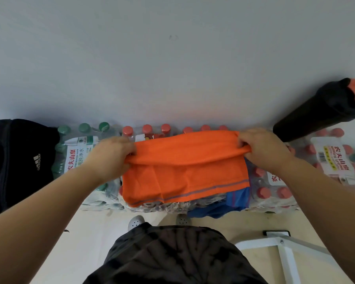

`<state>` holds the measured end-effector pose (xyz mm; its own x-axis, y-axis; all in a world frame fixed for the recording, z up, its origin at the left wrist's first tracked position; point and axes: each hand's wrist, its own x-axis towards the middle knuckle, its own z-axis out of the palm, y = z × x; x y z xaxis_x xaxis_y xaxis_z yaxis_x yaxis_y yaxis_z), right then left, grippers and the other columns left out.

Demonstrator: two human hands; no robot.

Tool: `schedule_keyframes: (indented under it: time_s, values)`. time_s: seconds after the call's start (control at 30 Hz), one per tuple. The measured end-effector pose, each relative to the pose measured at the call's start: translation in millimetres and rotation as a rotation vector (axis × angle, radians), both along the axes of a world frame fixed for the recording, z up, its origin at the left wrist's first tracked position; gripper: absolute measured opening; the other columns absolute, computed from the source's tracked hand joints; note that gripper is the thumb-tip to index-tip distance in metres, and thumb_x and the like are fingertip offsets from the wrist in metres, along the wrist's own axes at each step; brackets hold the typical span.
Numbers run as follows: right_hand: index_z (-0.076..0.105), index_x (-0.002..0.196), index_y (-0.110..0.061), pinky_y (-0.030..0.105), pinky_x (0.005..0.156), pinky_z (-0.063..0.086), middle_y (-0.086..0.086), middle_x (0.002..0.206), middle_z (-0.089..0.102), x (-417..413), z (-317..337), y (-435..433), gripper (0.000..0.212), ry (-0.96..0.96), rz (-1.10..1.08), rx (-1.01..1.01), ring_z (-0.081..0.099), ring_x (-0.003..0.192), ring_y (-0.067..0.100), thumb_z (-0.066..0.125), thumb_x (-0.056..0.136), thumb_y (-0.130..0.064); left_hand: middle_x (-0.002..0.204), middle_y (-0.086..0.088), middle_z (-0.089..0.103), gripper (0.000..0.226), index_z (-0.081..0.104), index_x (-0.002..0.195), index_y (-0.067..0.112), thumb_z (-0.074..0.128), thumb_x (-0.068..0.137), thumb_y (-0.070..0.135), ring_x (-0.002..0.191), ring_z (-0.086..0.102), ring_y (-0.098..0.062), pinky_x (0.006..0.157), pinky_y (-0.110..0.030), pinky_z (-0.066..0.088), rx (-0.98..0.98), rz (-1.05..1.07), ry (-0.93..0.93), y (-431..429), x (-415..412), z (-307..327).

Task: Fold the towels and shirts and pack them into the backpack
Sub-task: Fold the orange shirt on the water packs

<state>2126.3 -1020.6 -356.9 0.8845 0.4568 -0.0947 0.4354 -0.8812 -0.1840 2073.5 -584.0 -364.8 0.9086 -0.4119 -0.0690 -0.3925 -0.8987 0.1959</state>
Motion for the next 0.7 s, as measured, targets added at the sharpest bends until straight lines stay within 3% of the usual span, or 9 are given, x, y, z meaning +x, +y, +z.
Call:
schedule_keyframes:
  time_s: [0.07, 0.1, 0.17, 0.23, 0.3, 0.4, 0.47, 0.57, 0.7]
  values:
    - [0.067, 0.089, -0.029, 0.036, 0.084, 0.045, -0.007, 0.092, 0.06, -7, -3, -5, 0.037, 0.092, 0.037, -0.076, 0.056, 0.092, 0.021, 0.082, 0.061, -0.047, 0.084, 0.006, 0.063, 0.039, 0.07, 0.085, 0.025, 0.062, 0.068, 0.059, 0.078, 0.063, -0.022, 0.064, -0.037, 0.055, 0.023, -0.018, 0.078, 4, -15, -6]
    - [0.067, 0.091, -0.033, 0.034, 0.085, 0.044, -0.011, 0.093, 0.058, -10, -3, -5, 0.047, 0.122, 0.036, -0.089, 0.052, 0.093, 0.016, 0.075, 0.06, -0.067, 0.085, 0.007, 0.062, 0.049, 0.071, 0.087, 0.027, 0.057, 0.071, 0.071, 0.077, 0.062, -0.018, 0.064, -0.036, 0.055, -0.002, -0.002, 0.091, 4, -19, -8]
    - [0.07, 0.09, -0.031, 0.033, 0.085, 0.044, -0.011, 0.091, 0.062, -9, 1, 1, 0.057, 0.117, -0.015, 0.016, 0.052, 0.09, 0.014, 0.059, 0.064, -0.081, 0.081, 0.008, 0.06, 0.056, 0.072, 0.085, 0.026, 0.044, 0.082, 0.074, 0.073, 0.06, -0.018, 0.063, -0.035, 0.053, -0.071, 0.056, 0.046, 0, -20, -4]
    - [0.071, 0.093, -0.024, 0.034, 0.085, 0.046, -0.002, 0.089, 0.066, 1, 2, 10, 0.05, 0.022, -0.044, 0.129, 0.058, 0.089, 0.021, 0.059, 0.076, -0.069, 0.081, 0.004, 0.059, 0.051, 0.071, 0.086, 0.023, 0.042, 0.088, 0.064, 0.074, 0.06, -0.022, 0.064, -0.035, 0.051, -0.112, 0.138, -0.028, -7, -9, -1]
    - [0.069, 0.111, -0.022, 0.038, 0.092, 0.046, 0.005, 0.105, 0.067, 18, 2, 19, 0.039, 0.017, -0.071, 0.08, 0.058, 0.102, 0.029, 0.067, 0.084, -0.049, 0.098, -0.003, 0.064, 0.039, 0.071, 0.104, 0.02, 0.055, 0.087, 0.052, 0.093, 0.062, -0.03, 0.078, -0.042, 0.053, -0.1, 0.22, -0.023, -12, 7, -2]
    - [0.056, 0.137, -0.026, 0.045, 0.103, 0.043, 0.004, 0.132, 0.058, 38, 0, 34, 0.057, 0.179, -0.053, -0.132, 0.05, 0.122, 0.031, 0.071, 0.084, -0.042, 0.129, -0.006, 0.058, 0.057, 0.061, 0.131, 0.024, 0.069, 0.082, 0.05, 0.12, 0.053, -0.034, 0.1, -0.049, 0.047, 0.079, 0.285, 0.19, -21, 26, -5]
    - [0.054, 0.139, -0.028, 0.044, 0.103, 0.043, 0.003, 0.133, 0.056, 45, -1, 40, 0.064, 0.223, -0.022, -0.208, 0.048, 0.124, 0.03, 0.074, 0.082, -0.047, 0.12, -0.003, 0.058, 0.055, 0.065, 0.124, 0.027, 0.07, 0.078, 0.055, 0.114, 0.054, -0.03, 0.095, -0.046, 0.049, 0.137, 0.288, 0.244, -27, 31, -7]
    - [0.061, 0.128, -0.028, 0.04, 0.096, 0.043, 0.0, 0.122, 0.061, 51, 1, 41, 0.056, 0.191, 0.007, -0.271, 0.05, 0.118, 0.028, 0.076, 0.079, -0.051, 0.097, 0.001, 0.062, 0.037, 0.07, 0.098, 0.026, 0.074, 0.073, 0.053, 0.093, 0.06, -0.023, 0.076, -0.038, 0.053, 0.161, 0.314, 0.21, -34, 33, -7]
    - [0.067, 0.113, -0.022, 0.038, 0.088, 0.044, 0.001, 0.112, 0.06, 55, 1, 38, 0.04, 0.185, 0.016, -0.205, 0.052, 0.11, 0.027, 0.078, 0.08, -0.041, 0.072, 0.0, 0.057, 0.028, 0.055, 0.066, 0.022, 0.073, 0.078, 0.039, 0.068, 0.056, -0.02, 0.058, -0.03, 0.039, 0.164, 0.313, 0.264, -36, 35, -4]
